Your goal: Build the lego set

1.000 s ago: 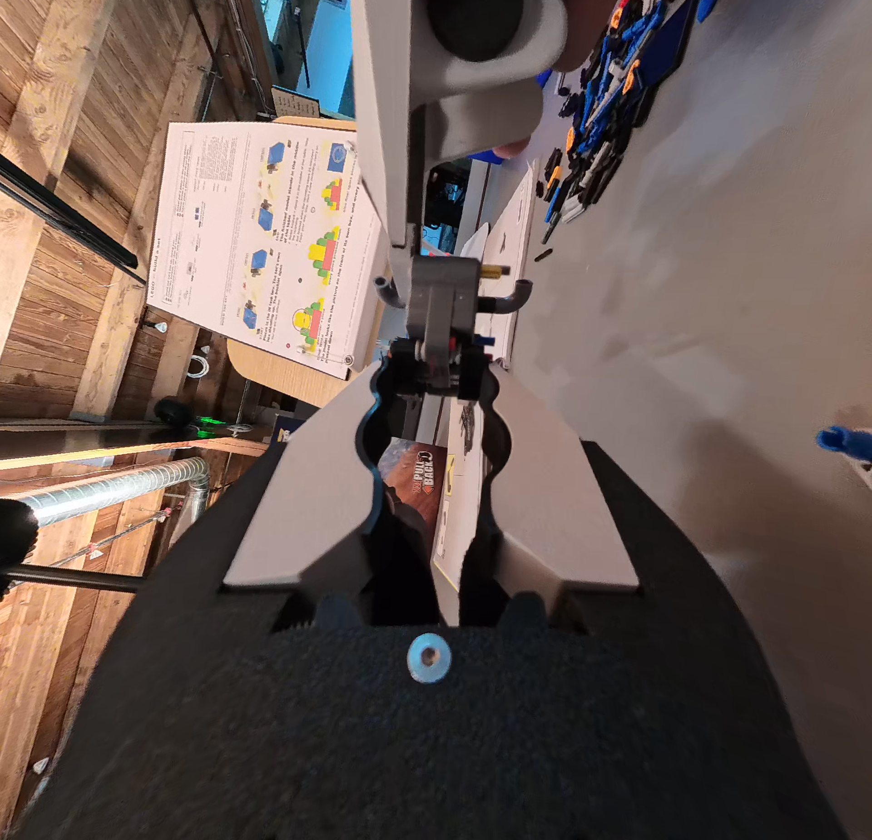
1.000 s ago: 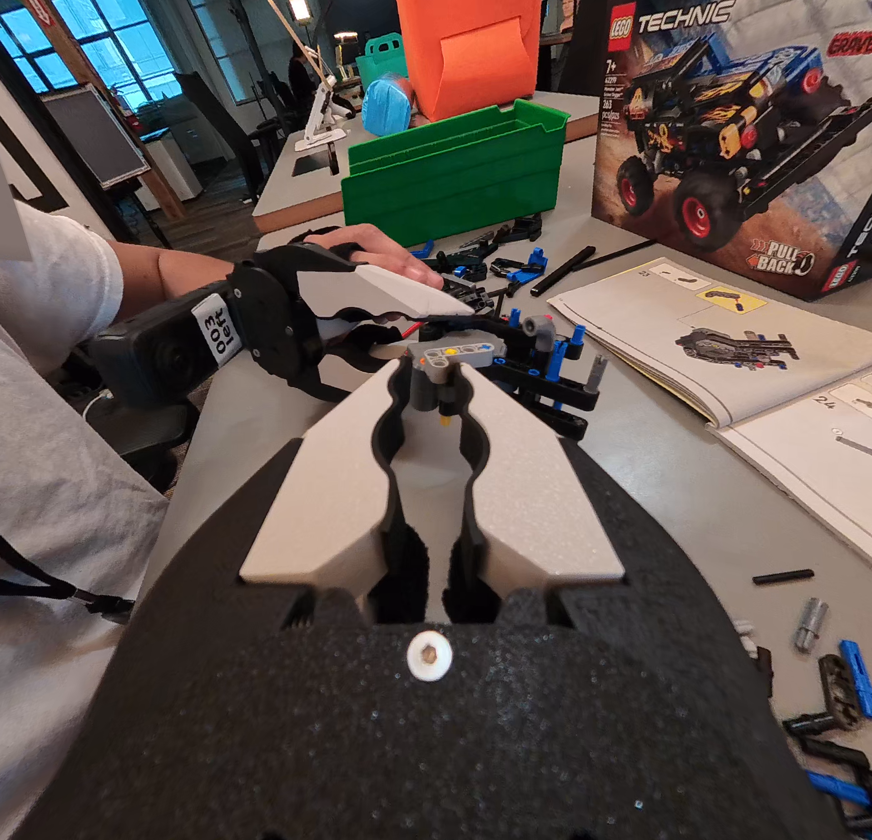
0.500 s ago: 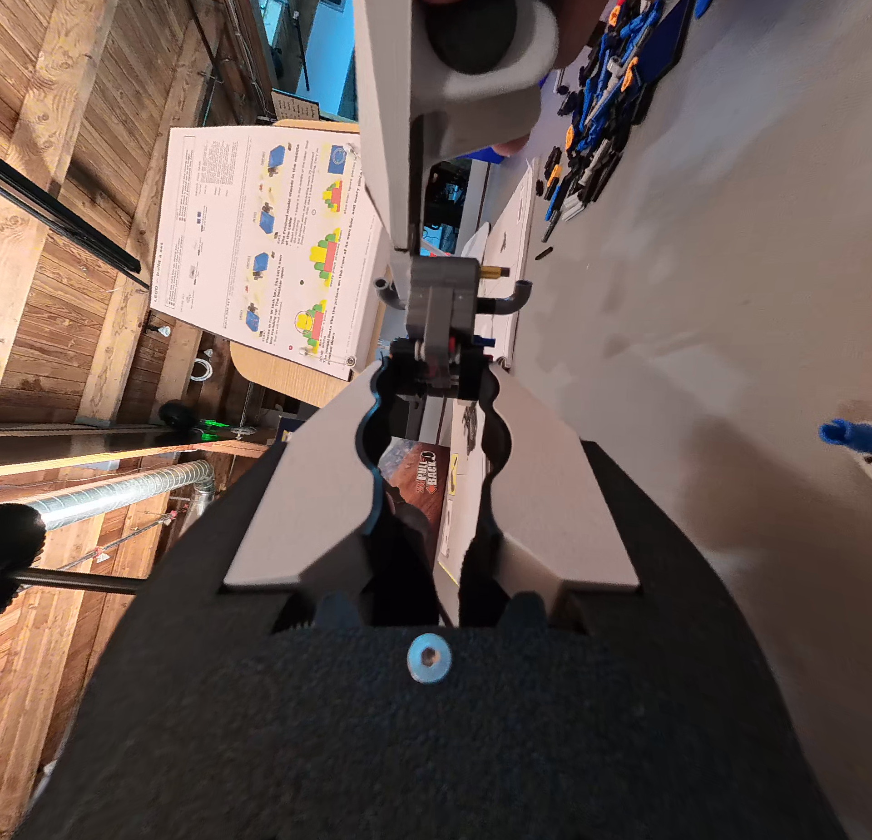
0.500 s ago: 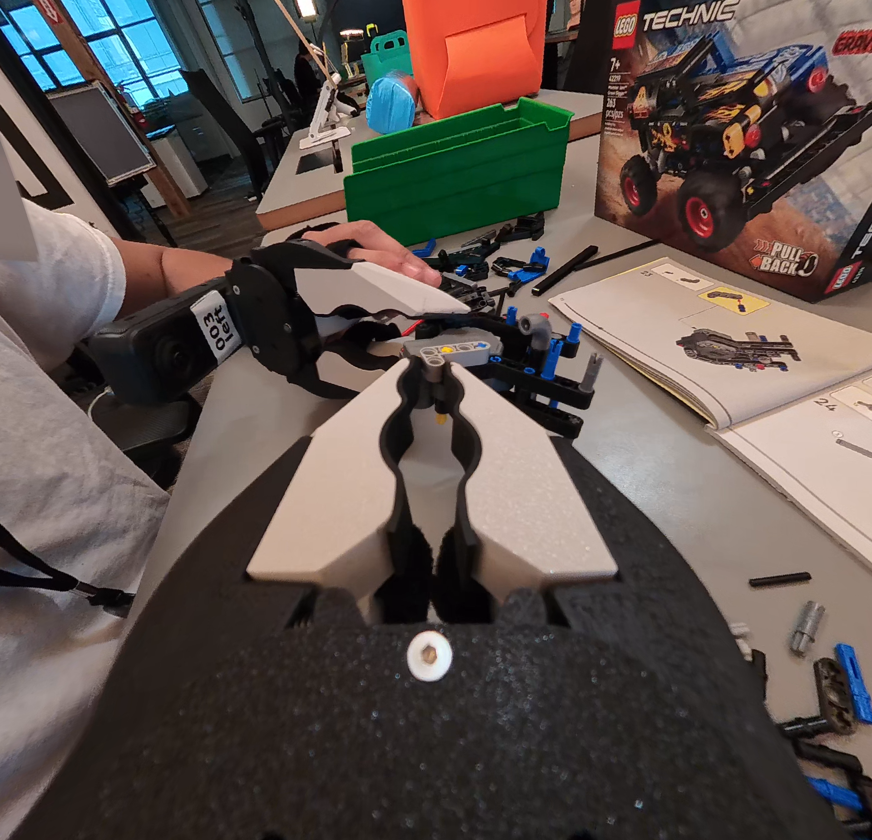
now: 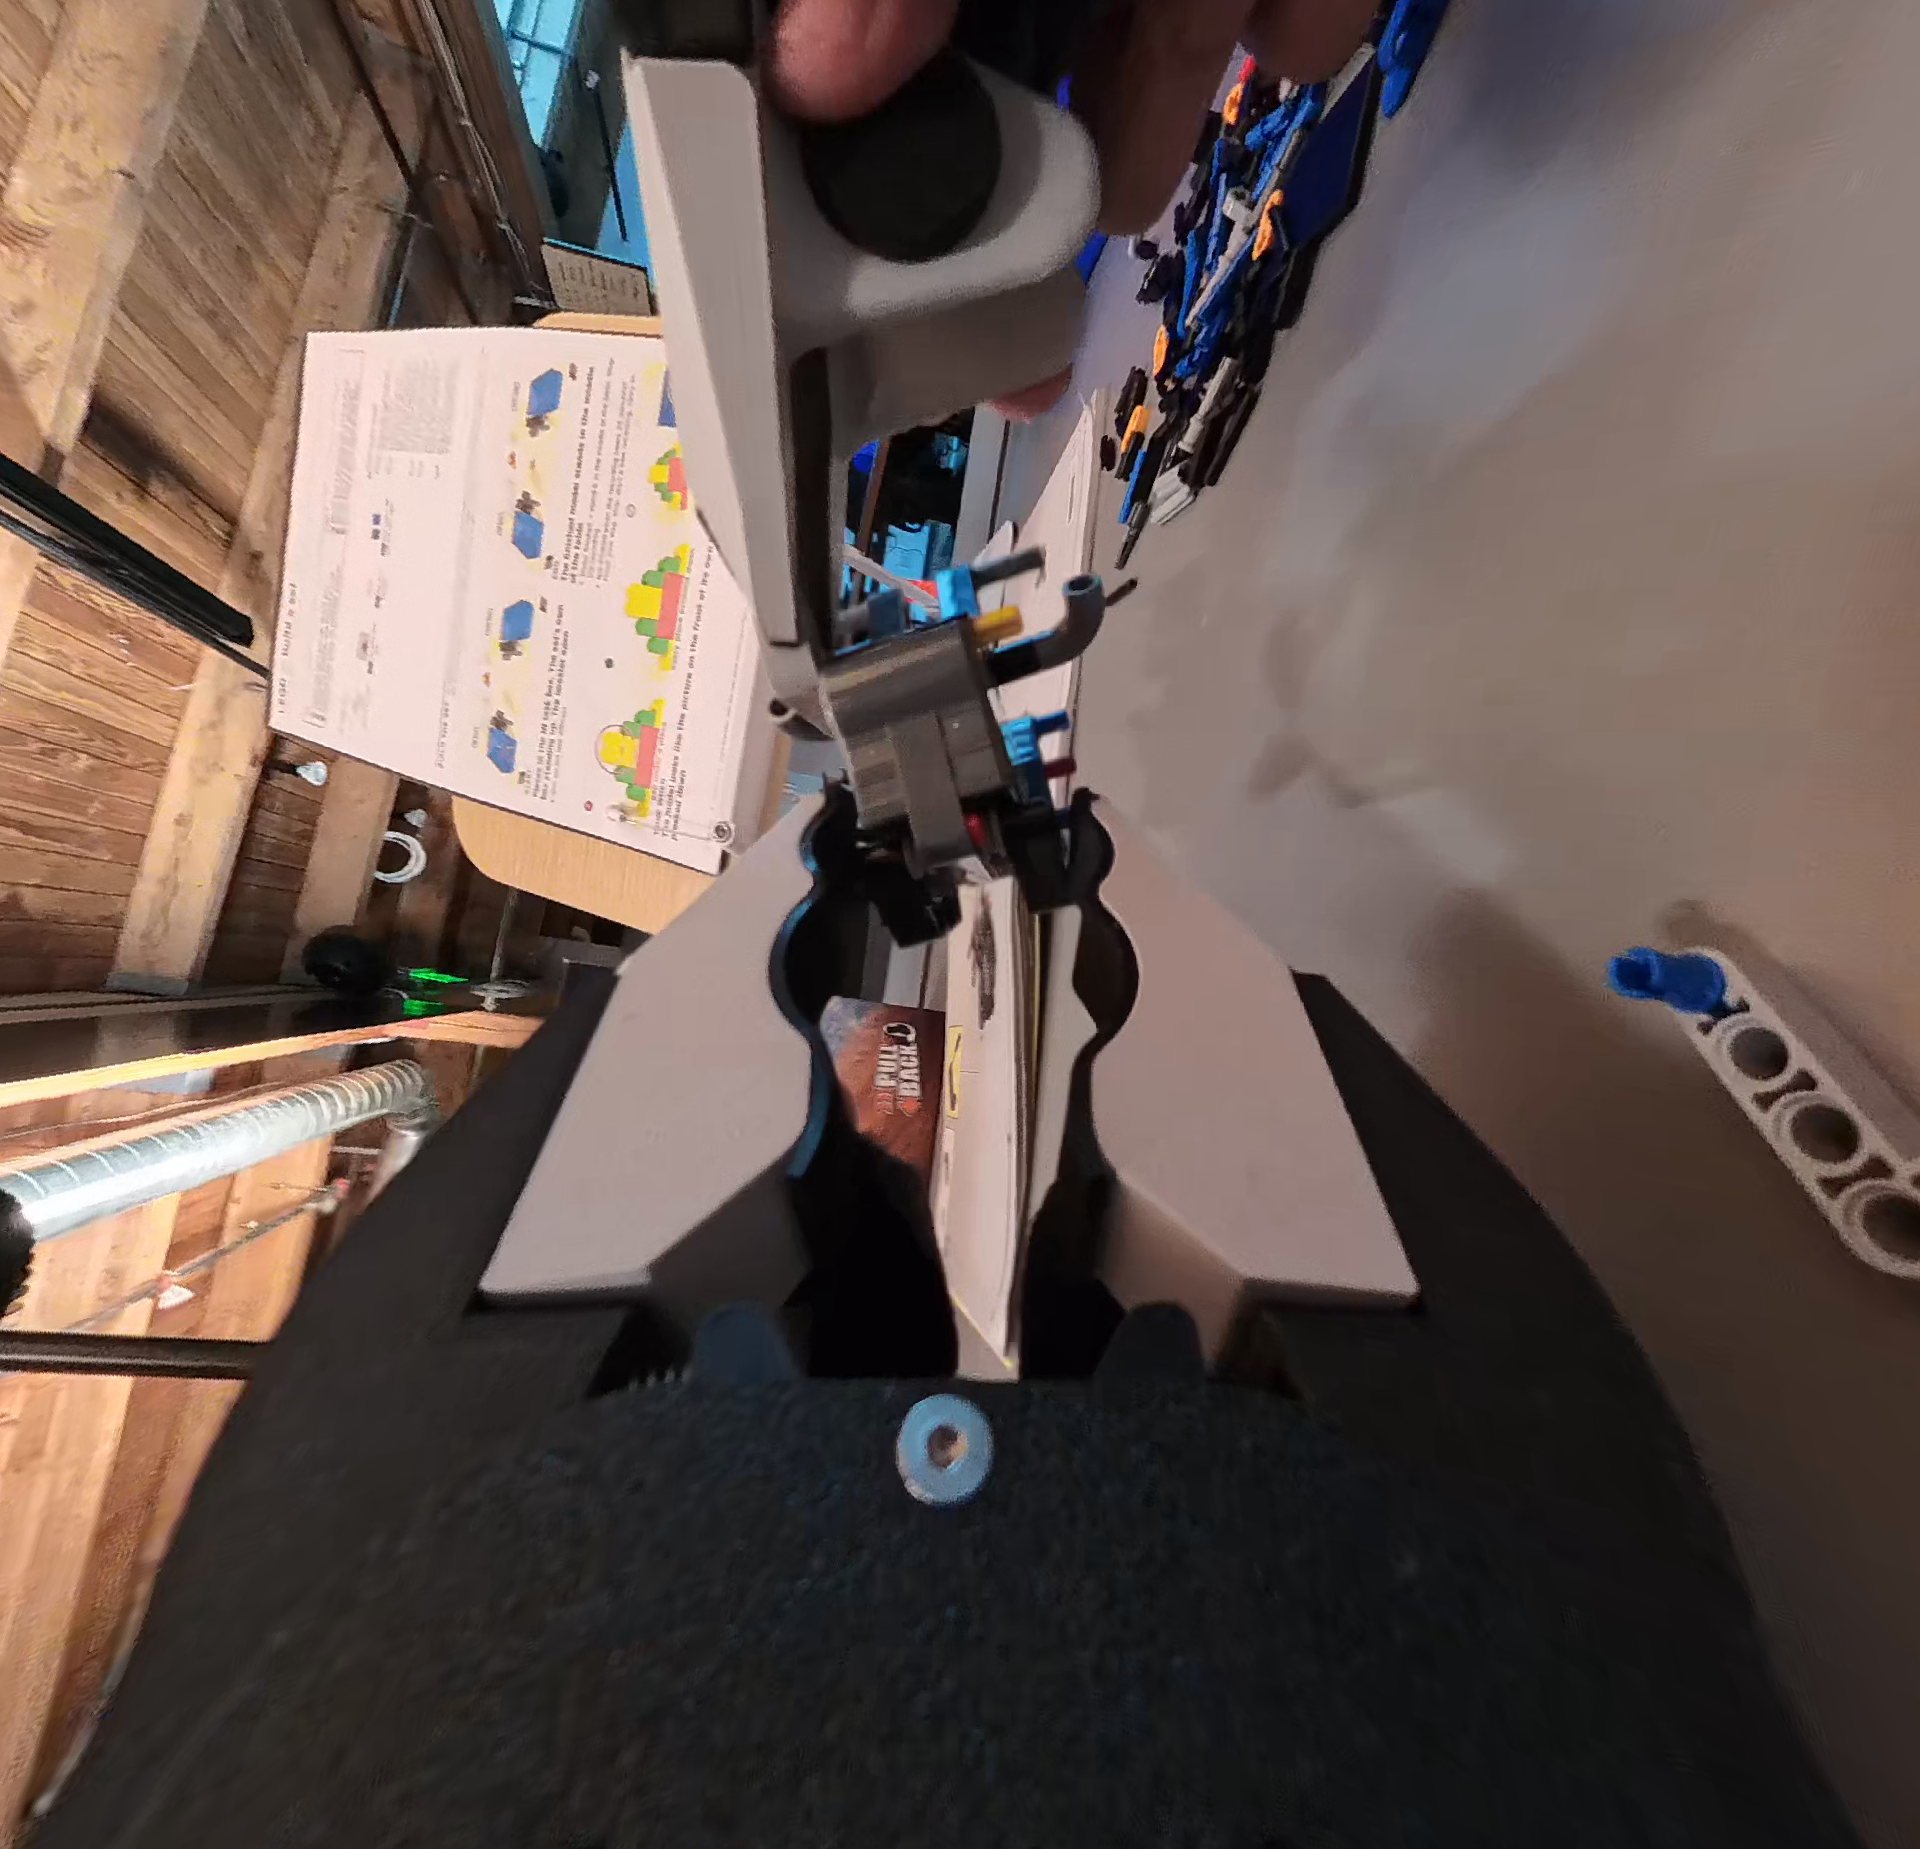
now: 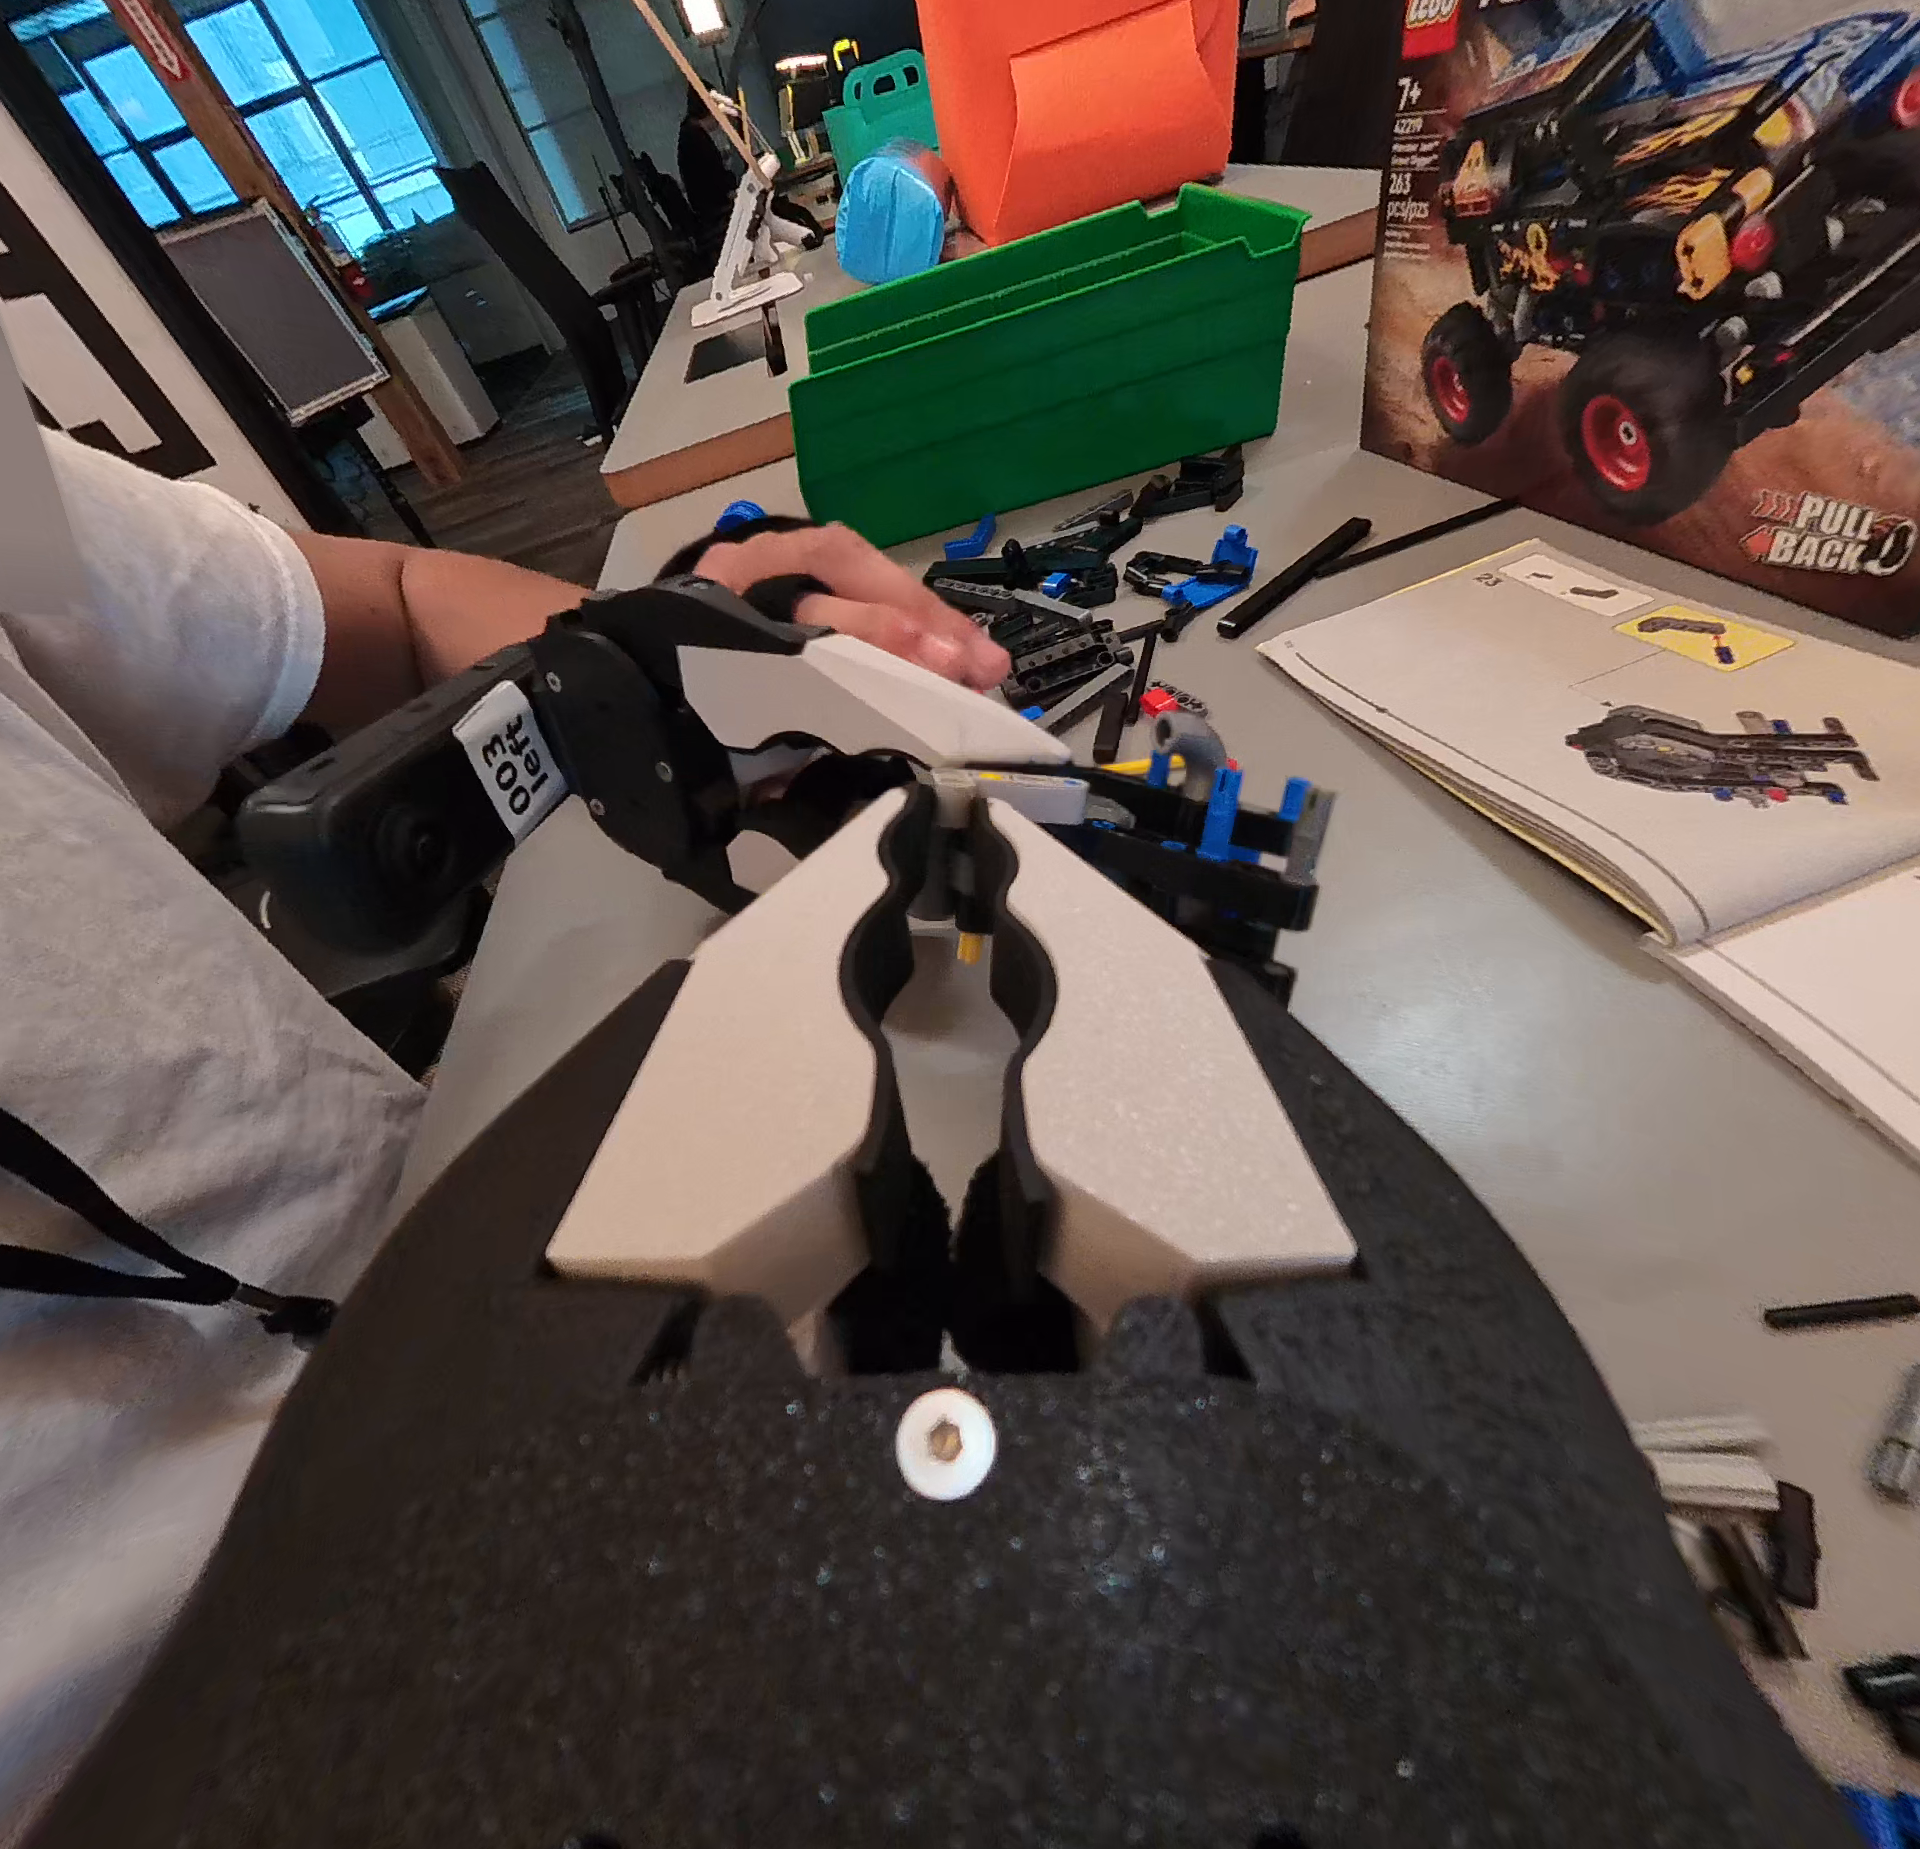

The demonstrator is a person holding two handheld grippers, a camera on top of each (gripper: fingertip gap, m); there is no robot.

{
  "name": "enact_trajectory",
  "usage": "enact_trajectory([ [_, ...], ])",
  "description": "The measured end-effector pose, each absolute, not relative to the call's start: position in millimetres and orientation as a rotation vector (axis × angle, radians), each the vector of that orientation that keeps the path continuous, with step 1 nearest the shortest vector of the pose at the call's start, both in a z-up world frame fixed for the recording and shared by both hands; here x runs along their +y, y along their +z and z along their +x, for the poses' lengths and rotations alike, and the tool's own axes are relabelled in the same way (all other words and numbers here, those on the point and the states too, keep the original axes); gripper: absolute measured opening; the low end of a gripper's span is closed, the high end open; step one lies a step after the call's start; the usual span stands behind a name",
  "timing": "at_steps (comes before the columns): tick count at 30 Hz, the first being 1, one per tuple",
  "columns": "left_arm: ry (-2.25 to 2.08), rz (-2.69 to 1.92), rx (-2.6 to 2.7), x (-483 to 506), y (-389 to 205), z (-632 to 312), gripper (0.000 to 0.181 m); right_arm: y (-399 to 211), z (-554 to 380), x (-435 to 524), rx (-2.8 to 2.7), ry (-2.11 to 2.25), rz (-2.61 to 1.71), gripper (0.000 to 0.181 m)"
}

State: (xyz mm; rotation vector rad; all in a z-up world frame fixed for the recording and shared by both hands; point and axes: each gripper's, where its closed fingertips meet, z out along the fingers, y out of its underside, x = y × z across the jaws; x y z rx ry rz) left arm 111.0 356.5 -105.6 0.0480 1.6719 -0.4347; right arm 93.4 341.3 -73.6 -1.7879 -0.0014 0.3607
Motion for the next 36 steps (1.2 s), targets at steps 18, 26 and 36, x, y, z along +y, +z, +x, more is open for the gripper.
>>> enact_trajectory([
  [18, -0.665, -0.154, 1.754, 358.0, -100.2, 113.9, 0.038, -67.8, 86.2, 340.6, -0.046, 0.418, -1.734, 0.013],
  [26, -0.661, -0.147, 1.748, 358.0, -99.1, 114.0, 0.037, -71.2, 91.5, 340.8, -0.039, 0.367, -1.755, 0.012],
  [36, -0.643, -0.106, 1.736, 354.5, -98.5, 111.3, 0.038, -73.6, 94.6, 341.1, -0.018, 0.378, -1.762, 0.011],
])
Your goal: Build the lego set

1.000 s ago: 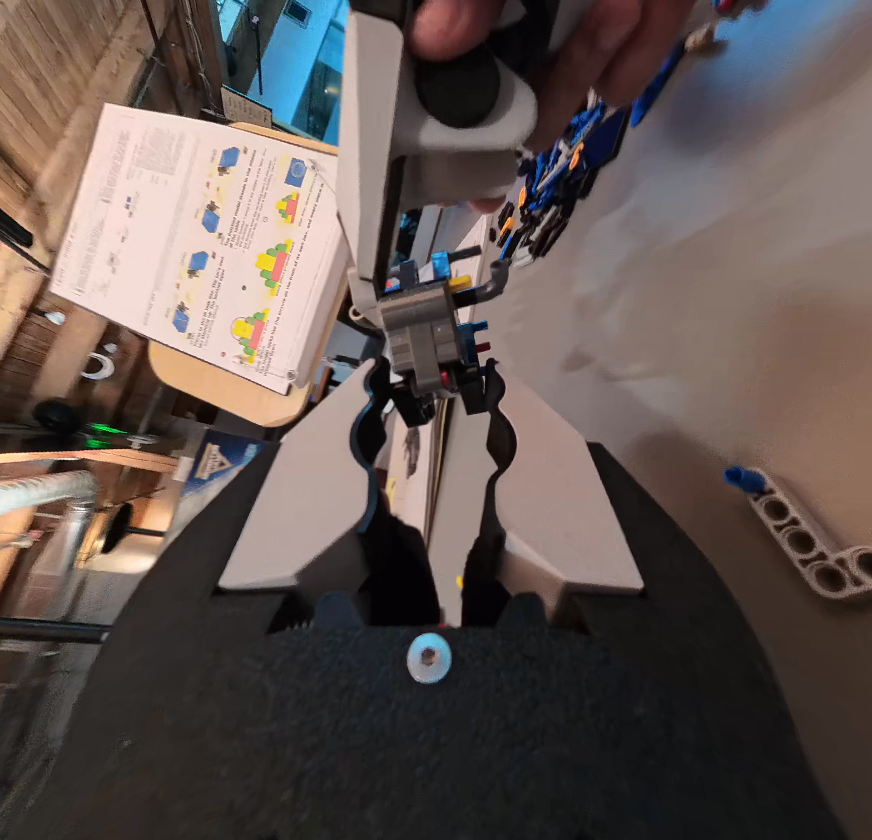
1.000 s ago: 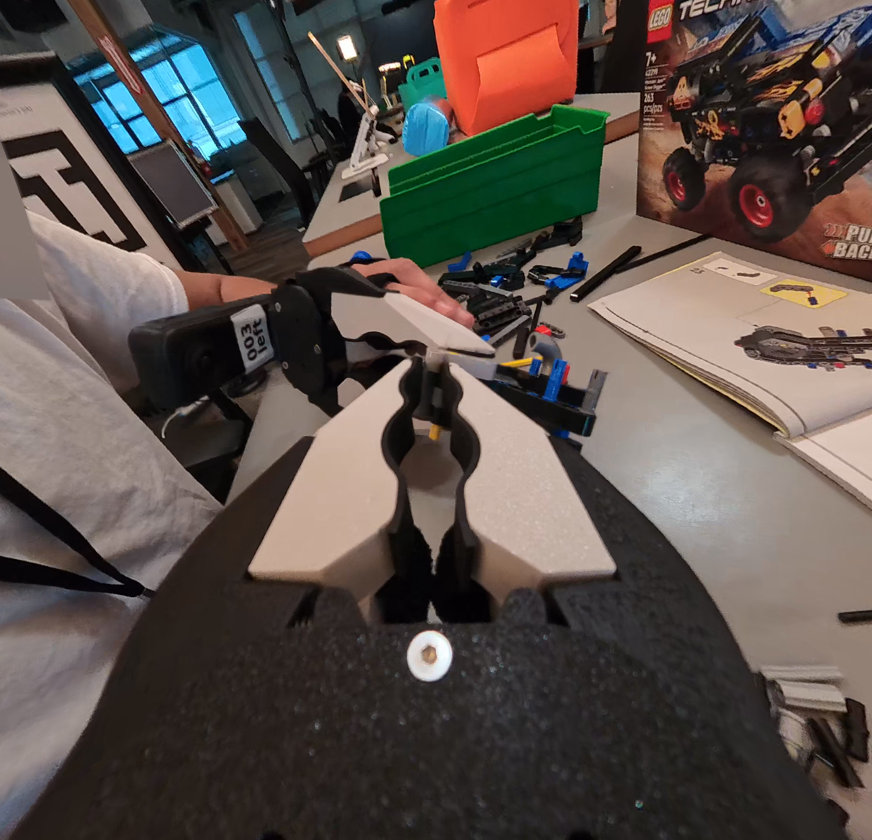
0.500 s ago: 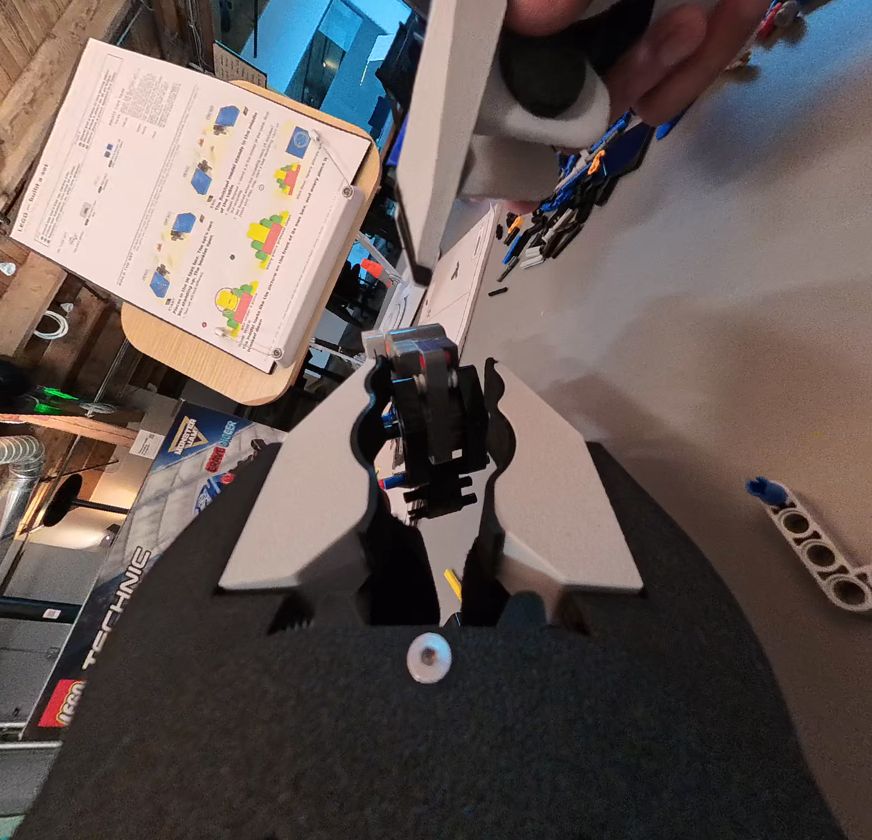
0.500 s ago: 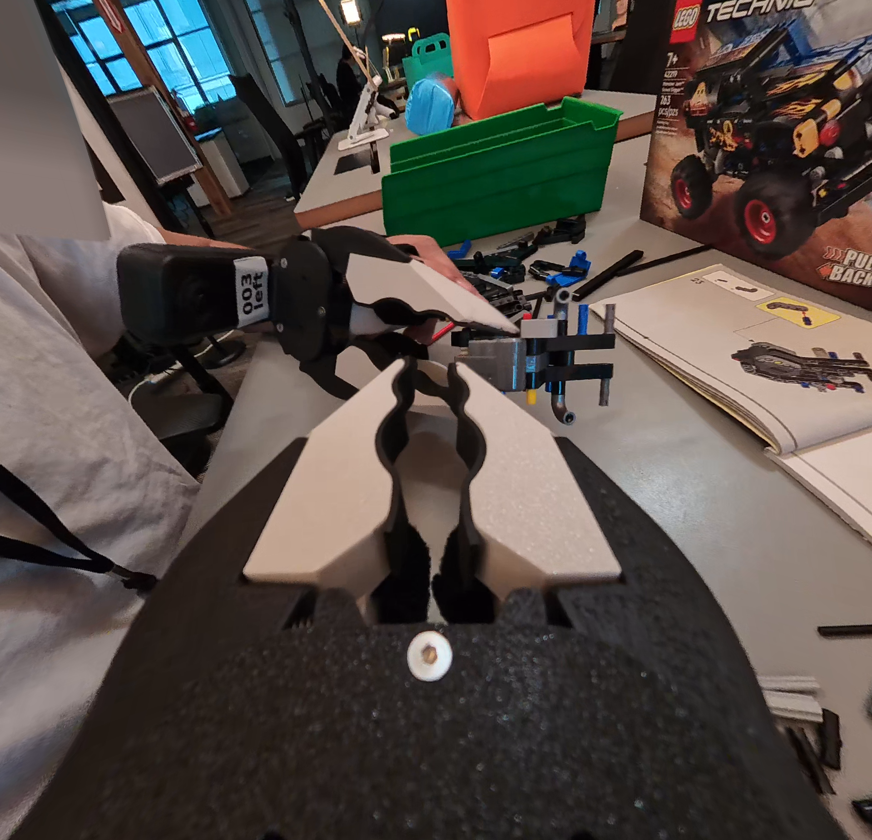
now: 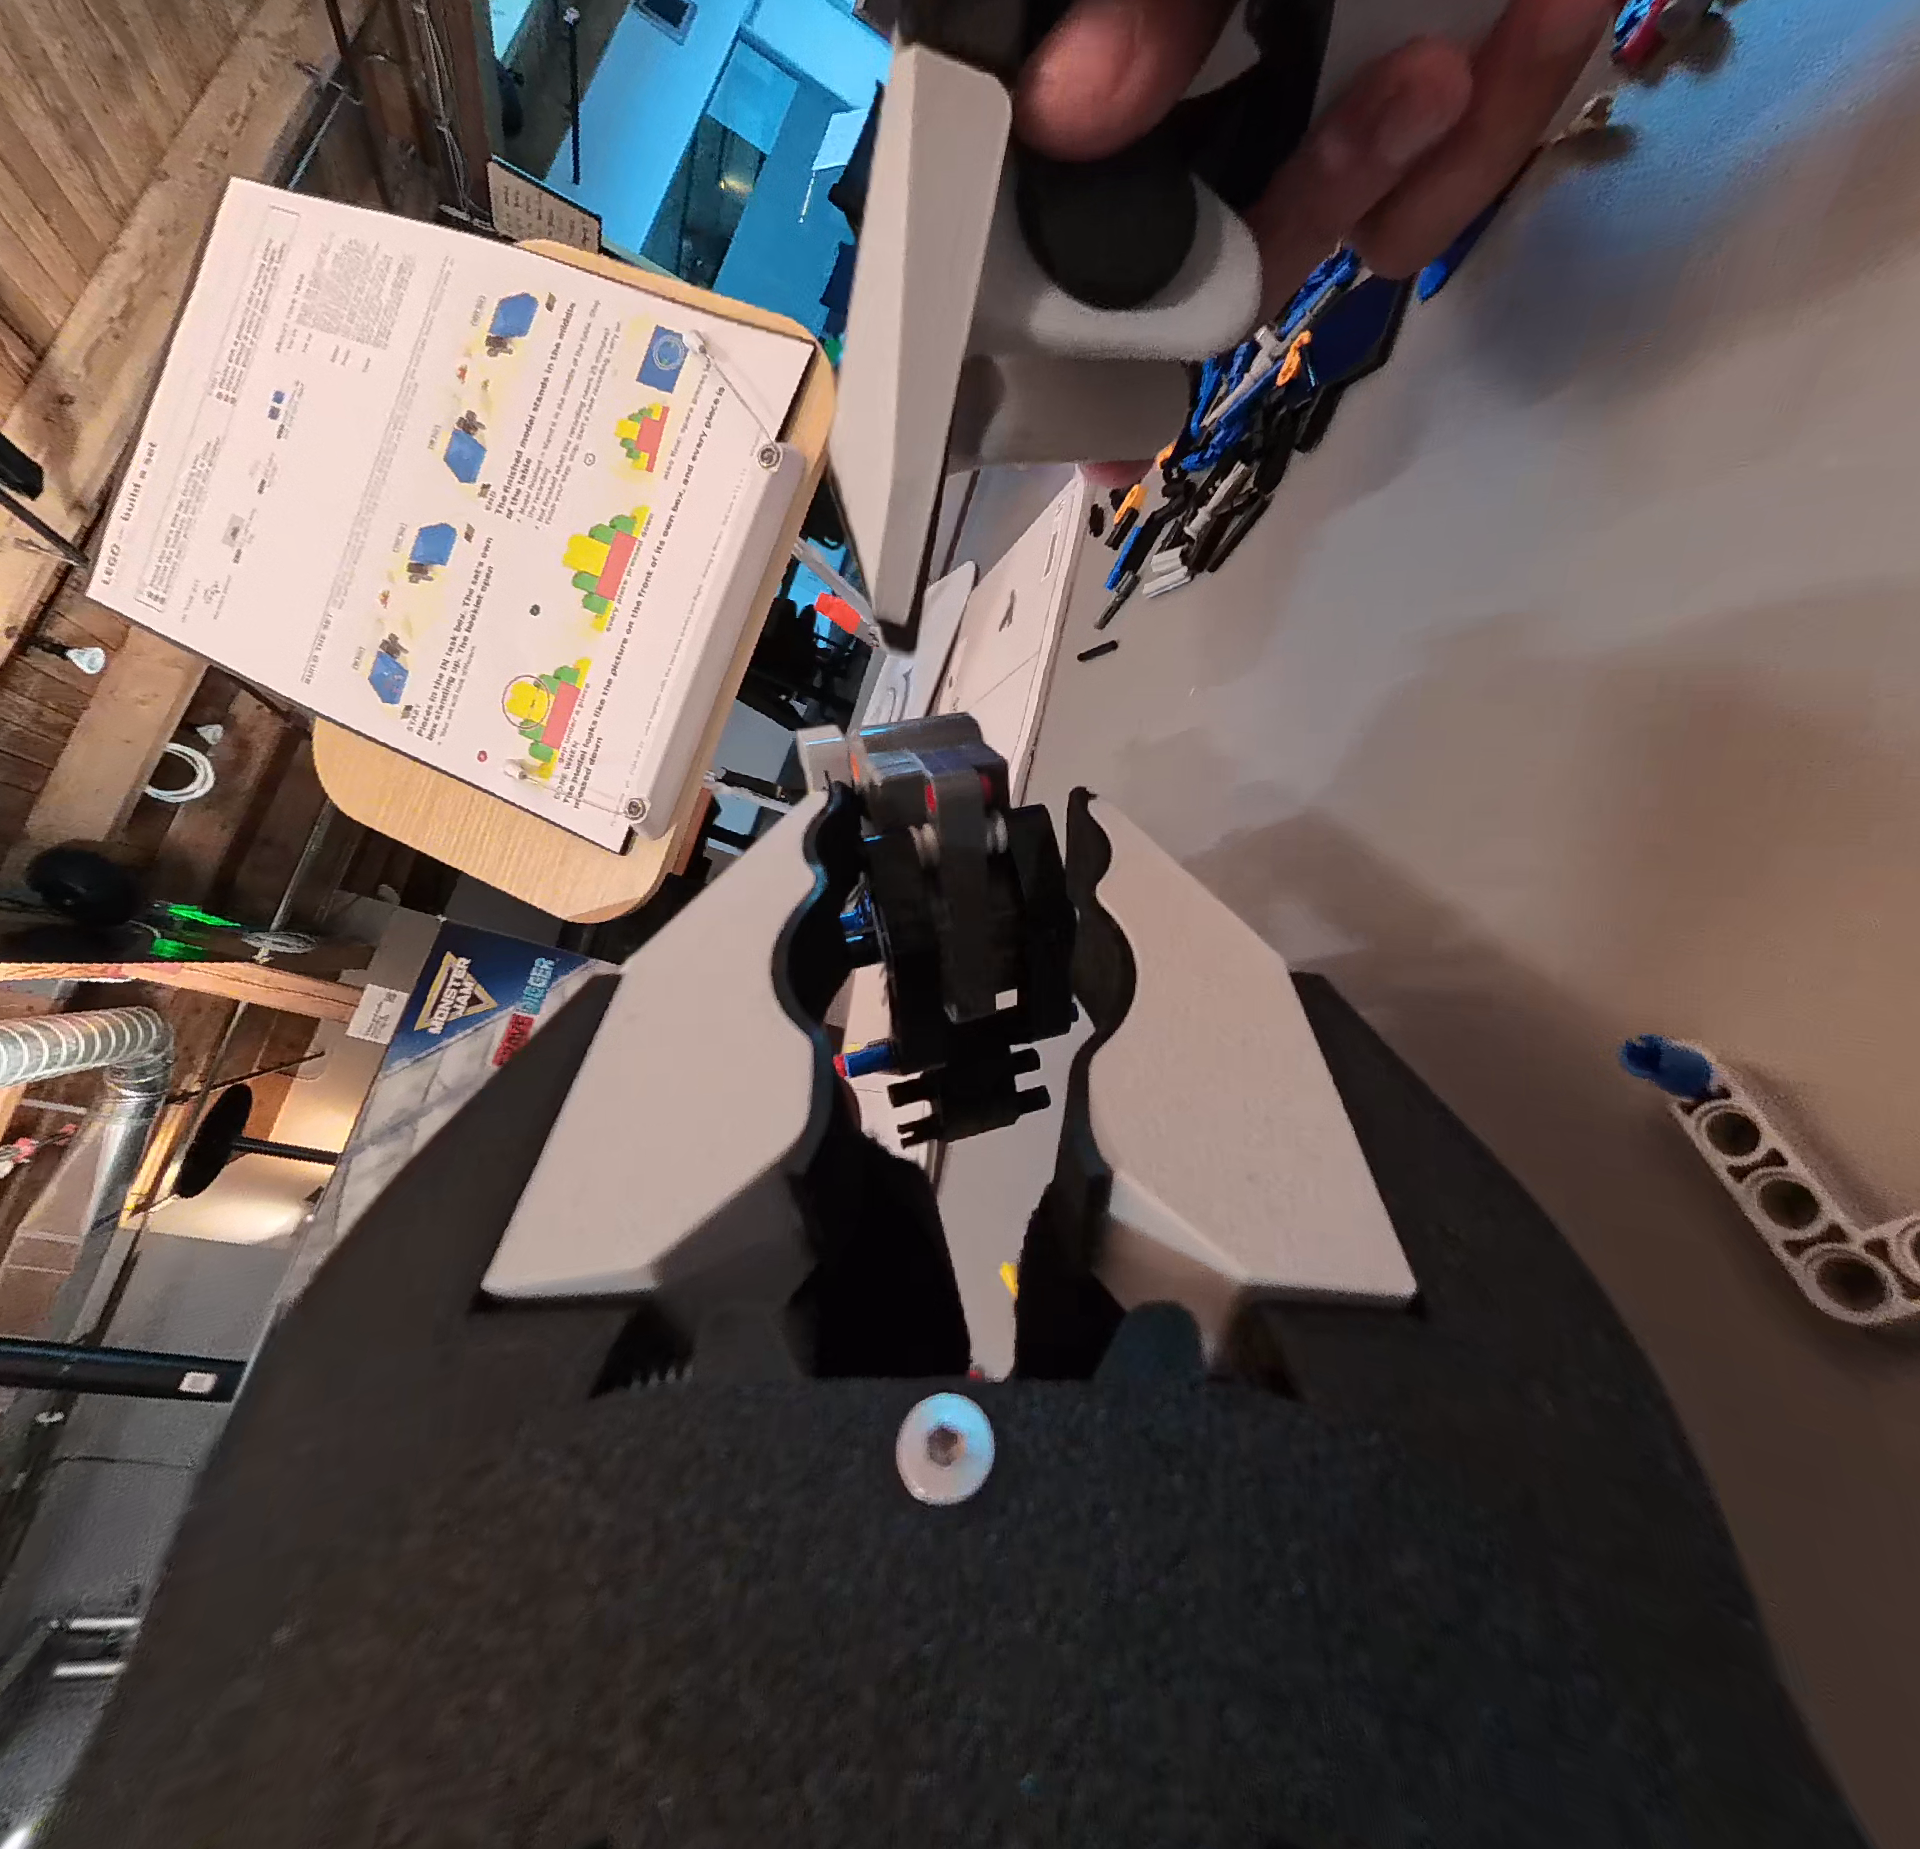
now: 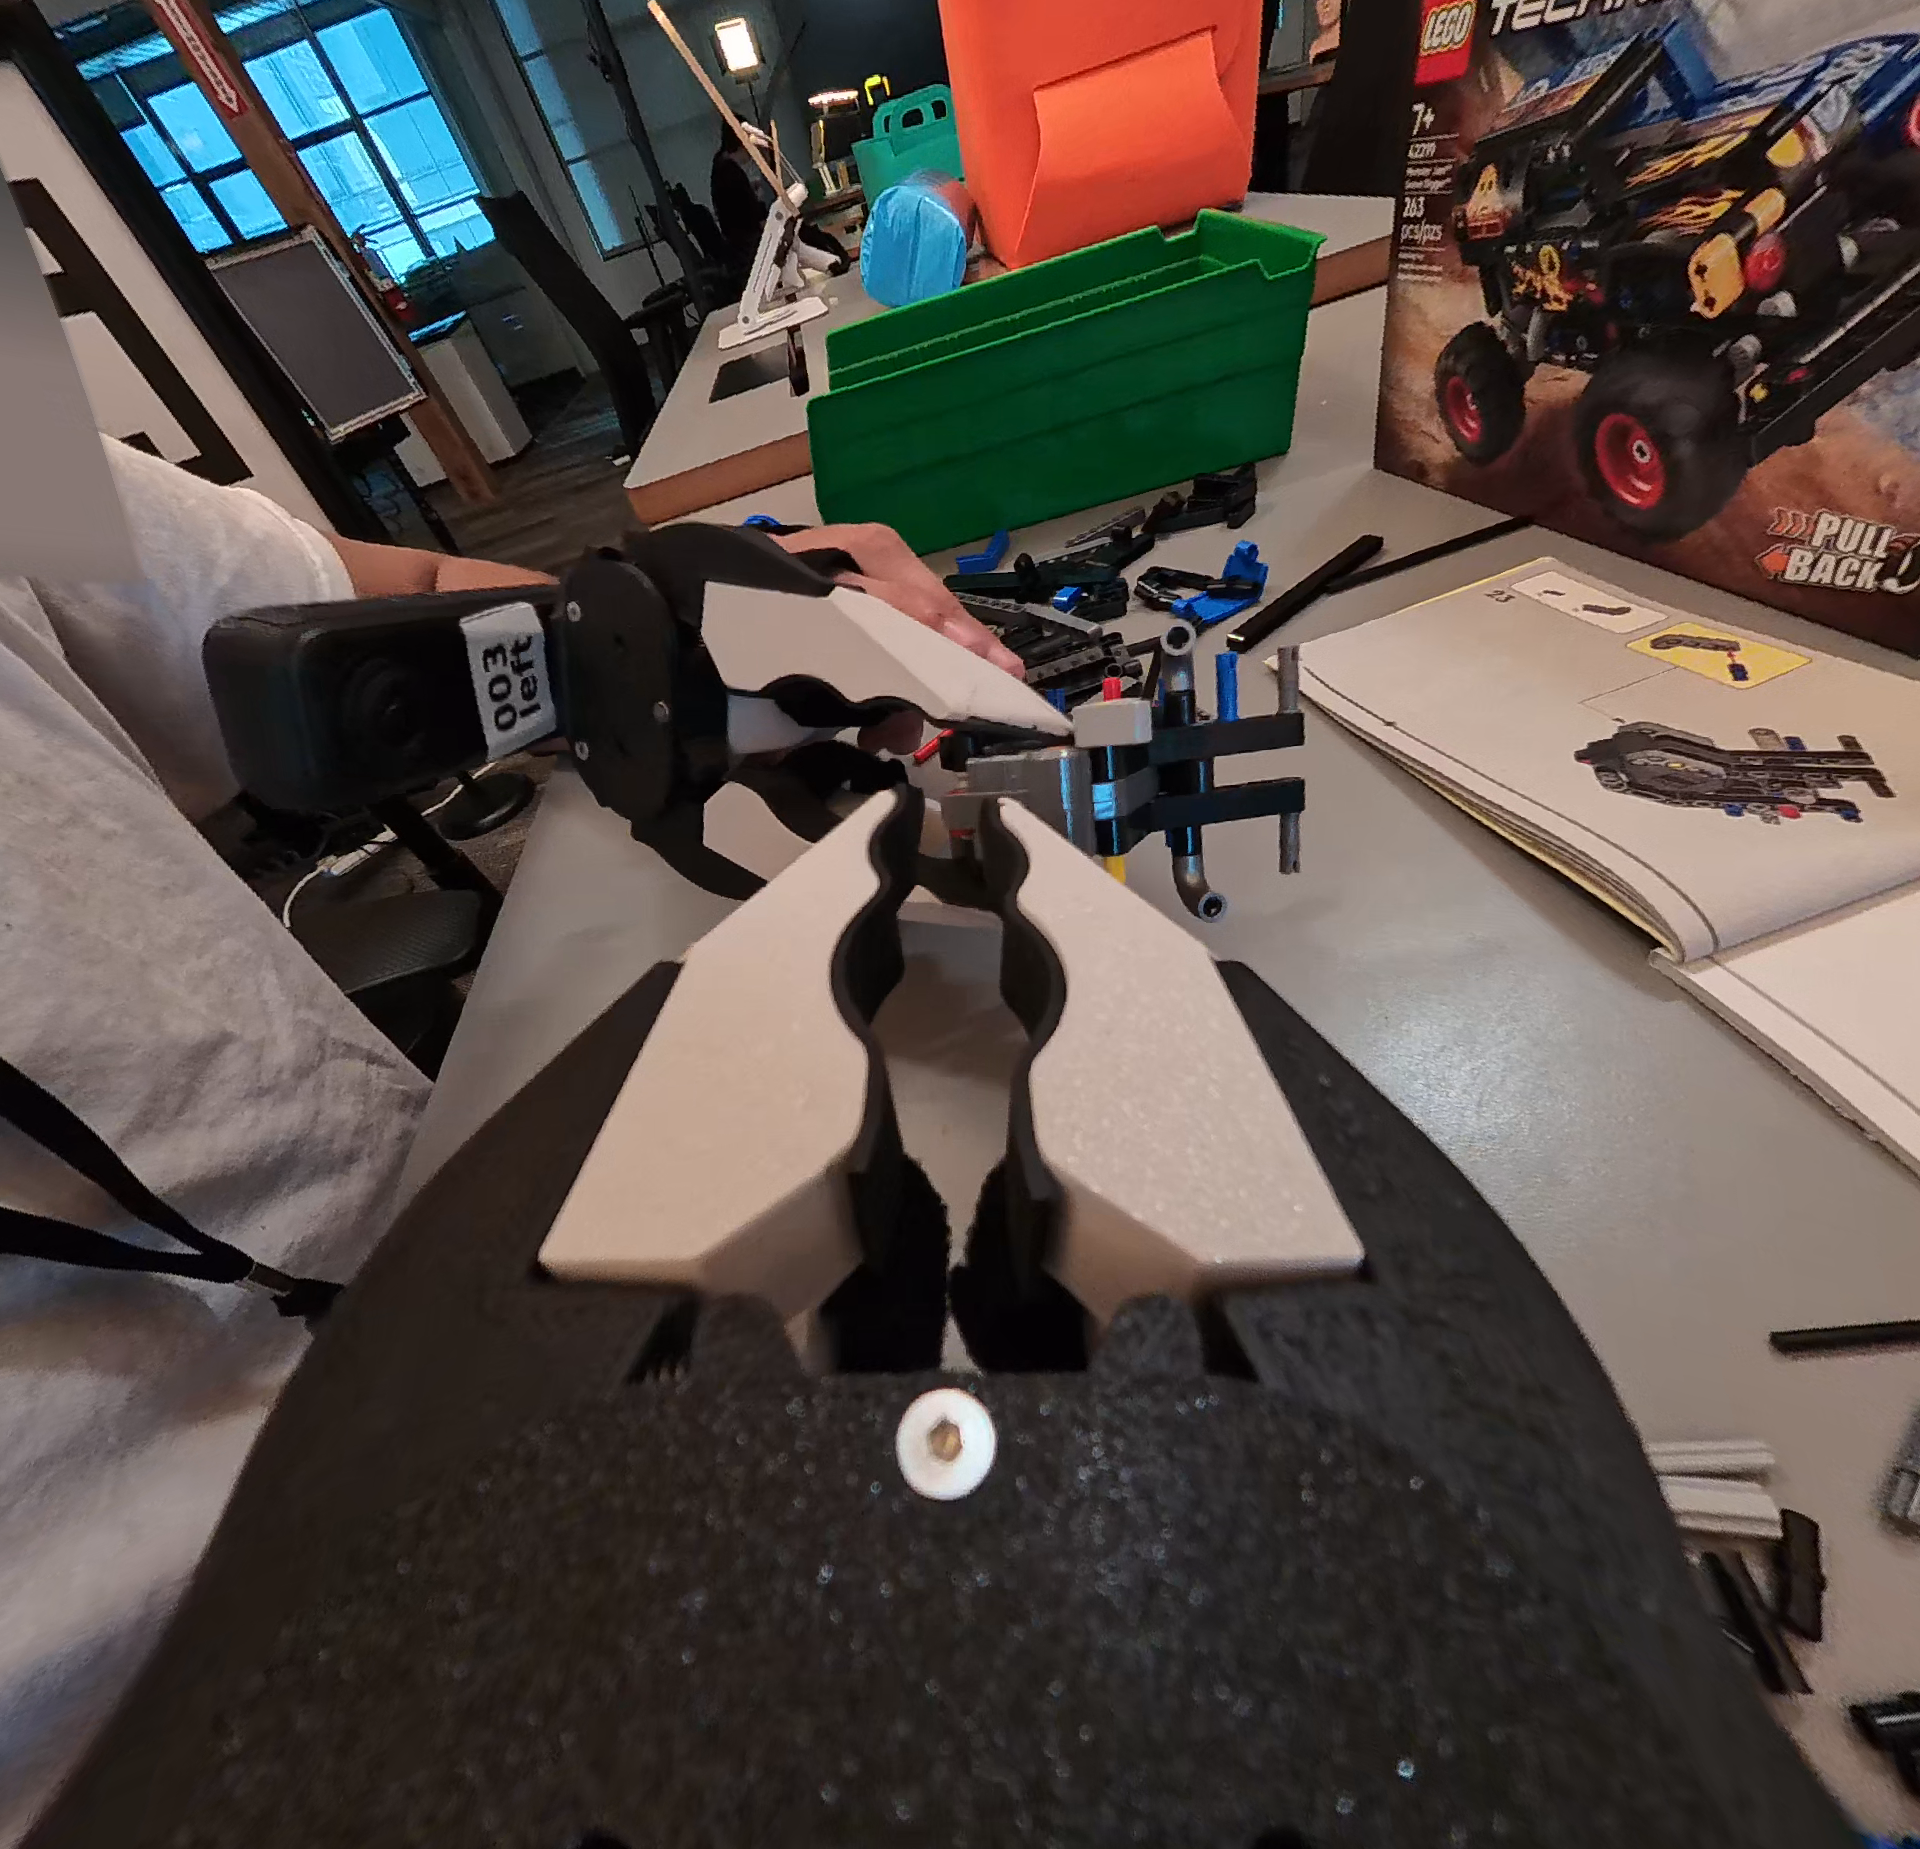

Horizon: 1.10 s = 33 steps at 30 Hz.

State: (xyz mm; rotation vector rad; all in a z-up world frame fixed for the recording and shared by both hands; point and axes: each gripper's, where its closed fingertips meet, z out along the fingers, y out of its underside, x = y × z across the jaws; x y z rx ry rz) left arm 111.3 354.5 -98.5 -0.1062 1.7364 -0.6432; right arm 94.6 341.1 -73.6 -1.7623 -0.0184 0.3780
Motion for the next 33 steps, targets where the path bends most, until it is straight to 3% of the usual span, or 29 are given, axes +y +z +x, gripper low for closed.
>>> enact_trajectory([
  [33, -0.608, -0.051, 1.723, 351.5, -98.4, 107.6, 0.037, -73.0, 96.0, 339.8, -0.015, 0.382, -1.764, 0.010],
])
